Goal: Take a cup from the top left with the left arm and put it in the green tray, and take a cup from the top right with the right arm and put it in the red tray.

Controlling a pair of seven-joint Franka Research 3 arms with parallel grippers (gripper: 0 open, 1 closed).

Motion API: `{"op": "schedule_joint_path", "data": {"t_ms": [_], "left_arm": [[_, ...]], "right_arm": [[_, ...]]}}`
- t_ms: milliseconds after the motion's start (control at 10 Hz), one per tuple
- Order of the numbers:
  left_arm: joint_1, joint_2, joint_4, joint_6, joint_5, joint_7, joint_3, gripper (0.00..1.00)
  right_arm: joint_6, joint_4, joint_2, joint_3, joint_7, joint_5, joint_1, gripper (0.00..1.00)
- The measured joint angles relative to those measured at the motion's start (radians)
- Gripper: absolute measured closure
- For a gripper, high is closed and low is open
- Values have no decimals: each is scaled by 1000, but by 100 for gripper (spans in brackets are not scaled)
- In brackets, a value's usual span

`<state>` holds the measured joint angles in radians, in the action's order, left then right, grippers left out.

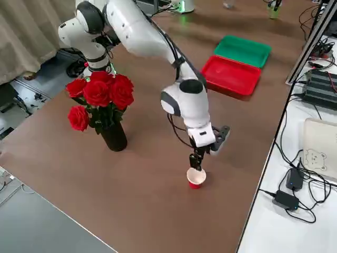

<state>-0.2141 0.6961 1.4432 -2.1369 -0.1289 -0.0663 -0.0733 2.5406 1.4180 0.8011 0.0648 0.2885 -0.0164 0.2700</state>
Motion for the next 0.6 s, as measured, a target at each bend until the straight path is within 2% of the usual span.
{"op": "schedule_joint_path", "data": {"t_ms": [200,300,400,500,600], "left_arm": [[6,-96,-8,128,54,-69,-34,98],[16,-142,-6,195,57,-171,-86,98],[47,-171,-2,235,57,-292,-137,98],[97,-183,1,245,58,-416,-175,98],[156,-185,1,246,58,-538,-202,98]], "right_arm": [[6,-24,31,0,15,0,0,2],[13,-26,40,0,17,0,0,4],[21,-26,51,1,20,0,1,11],[25,-27,59,2,38,1,3,30],[26,-27,64,3,66,1,8,39]]}}
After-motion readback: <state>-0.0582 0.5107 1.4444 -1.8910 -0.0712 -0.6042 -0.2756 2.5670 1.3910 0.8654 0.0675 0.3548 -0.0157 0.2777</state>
